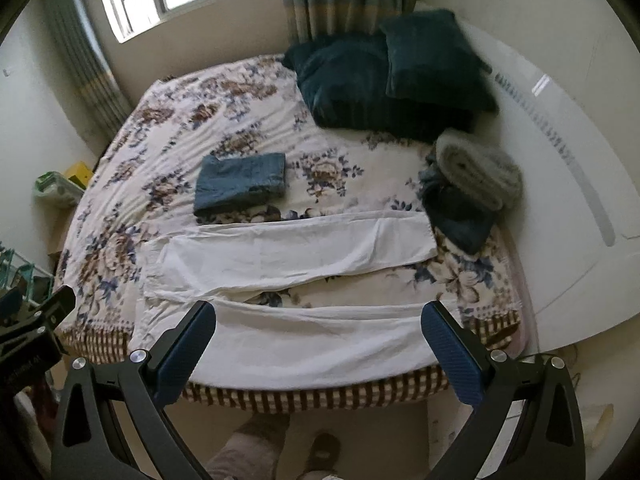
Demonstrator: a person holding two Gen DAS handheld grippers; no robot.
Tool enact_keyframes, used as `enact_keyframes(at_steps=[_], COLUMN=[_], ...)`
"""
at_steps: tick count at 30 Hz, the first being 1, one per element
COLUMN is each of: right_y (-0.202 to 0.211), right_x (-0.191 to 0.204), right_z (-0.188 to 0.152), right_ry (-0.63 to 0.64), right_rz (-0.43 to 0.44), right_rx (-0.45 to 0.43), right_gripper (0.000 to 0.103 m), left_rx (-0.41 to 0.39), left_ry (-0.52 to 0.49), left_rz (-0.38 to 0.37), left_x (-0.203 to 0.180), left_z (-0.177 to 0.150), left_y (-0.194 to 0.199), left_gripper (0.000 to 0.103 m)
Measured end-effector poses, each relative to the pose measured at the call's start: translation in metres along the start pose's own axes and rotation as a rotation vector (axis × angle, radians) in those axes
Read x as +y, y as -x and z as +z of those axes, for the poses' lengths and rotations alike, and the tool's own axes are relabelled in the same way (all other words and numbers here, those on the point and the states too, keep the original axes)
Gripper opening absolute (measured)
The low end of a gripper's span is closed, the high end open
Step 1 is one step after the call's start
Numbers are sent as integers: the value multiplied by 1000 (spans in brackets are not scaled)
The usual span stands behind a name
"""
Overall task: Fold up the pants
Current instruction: 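Lower both tools to the white trousers' waistband and close both grippers on it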
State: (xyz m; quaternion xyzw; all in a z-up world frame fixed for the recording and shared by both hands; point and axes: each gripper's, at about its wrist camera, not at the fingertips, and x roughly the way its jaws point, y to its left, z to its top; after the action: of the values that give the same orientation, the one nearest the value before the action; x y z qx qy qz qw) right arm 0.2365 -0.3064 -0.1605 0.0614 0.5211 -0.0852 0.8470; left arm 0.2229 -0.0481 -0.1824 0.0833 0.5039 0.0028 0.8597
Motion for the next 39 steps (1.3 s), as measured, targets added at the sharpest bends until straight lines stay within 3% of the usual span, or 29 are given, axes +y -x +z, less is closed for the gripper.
enact_keyframes(at_steps=[3, 7, 16, 22, 25, 28, 34, 36, 38, 39], right_y=[-62, -161, -391, -527, -594, -645, -696, -706, -712, -714], right_x=[8, 16, 12, 14, 23, 26, 44, 49, 53, 55], right_z=[23, 56, 110, 110, 101, 101, 98, 96, 93, 94], right_ry=[-8, 47, 253, 435, 554, 631, 837, 879, 883, 882], right_rz=[2, -58, -187, -188, -215, -223, -165, -134, -87, -70], right_rx=[48, 106, 339, 504, 597, 663, 730, 745, 760, 760], right_gripper=[103, 103, 103, 103, 103, 103, 102, 97, 82, 80], left_rx=[28, -6, 93, 310, 410, 459, 468, 493, 525, 531], left_ry=[-86, -240, -558, -682, -721, -749, -830, -816, -791, -798], left_rz=[14, 71, 176, 132, 95, 57, -38, -86, -146, -171], left_x=[-8, -19, -55, -83, -91, -94, -100, -99, -99, -100], left_z=[23, 52, 94, 91, 82, 79, 76, 78, 80, 81], left_y=[-50, -125, -316, -459, -511, -540, -552, -554, -553, -550], left_gripper=[103, 103, 103, 103, 100, 97, 95, 83, 60, 54])
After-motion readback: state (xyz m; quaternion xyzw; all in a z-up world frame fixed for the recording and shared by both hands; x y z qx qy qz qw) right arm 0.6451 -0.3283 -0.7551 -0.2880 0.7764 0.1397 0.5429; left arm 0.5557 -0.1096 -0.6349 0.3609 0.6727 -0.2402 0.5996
